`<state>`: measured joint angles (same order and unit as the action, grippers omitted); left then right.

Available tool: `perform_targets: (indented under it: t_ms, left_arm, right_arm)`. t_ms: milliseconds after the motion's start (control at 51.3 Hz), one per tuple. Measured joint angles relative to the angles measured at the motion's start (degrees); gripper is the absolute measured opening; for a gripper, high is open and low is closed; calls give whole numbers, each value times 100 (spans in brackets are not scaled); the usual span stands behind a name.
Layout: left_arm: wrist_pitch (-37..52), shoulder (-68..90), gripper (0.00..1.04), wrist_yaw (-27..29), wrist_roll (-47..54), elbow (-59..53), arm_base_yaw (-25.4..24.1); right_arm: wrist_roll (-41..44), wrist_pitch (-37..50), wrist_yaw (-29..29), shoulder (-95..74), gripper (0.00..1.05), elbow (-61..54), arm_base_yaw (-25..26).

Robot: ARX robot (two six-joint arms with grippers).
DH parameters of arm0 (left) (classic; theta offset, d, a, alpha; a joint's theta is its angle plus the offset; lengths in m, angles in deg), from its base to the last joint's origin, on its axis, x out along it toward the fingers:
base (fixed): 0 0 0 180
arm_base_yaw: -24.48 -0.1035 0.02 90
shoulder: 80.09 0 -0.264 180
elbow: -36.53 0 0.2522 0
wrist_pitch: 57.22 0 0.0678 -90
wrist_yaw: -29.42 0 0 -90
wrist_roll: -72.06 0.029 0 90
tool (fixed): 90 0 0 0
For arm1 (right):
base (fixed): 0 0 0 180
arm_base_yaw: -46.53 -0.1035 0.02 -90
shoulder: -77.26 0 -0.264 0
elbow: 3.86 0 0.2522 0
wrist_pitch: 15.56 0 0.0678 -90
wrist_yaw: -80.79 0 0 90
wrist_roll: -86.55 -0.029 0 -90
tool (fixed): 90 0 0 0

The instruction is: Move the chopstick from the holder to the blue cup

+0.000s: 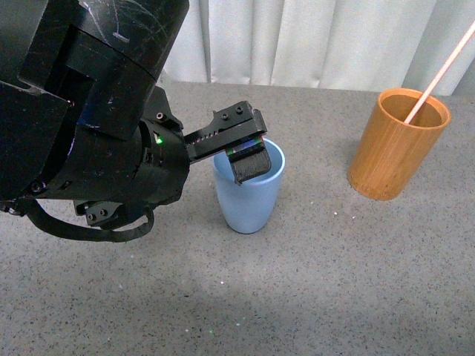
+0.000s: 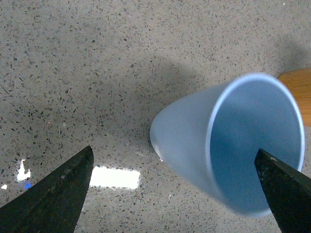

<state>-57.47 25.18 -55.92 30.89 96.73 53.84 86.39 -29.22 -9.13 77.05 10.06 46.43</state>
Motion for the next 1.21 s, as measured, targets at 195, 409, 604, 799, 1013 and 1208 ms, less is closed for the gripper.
perform_targets:
  t_ms: [195, 409, 604, 799, 1013, 1208]
  left_arm:
    - [-96, -63, 98, 92, -4, 0, -76]
    - [3040, 164, 81, 1663, 1512, -962, -227]
    - [6376, -798, 45, 1292, 3624, -2673, -1113]
    - [5099, -3023, 4, -111, 4004, -3943, -2435]
    - [280, -8470, 4, -466, 4068, -4531, -2918]
    - [-1329, -10469, 4, -466, 4072, -4531, -2922]
  right_arm:
    - [0, 0, 0, 0, 95, 0, 0]
    - [4, 0, 15, 0, 95, 0, 0]
    - [2, -2, -13, 0, 95, 0, 0]
    - [2, 0, -2, 0, 95, 0, 0]
    - [2, 0, 2, 0, 95, 0, 0]
    - [2, -2, -4, 0, 95, 0, 0]
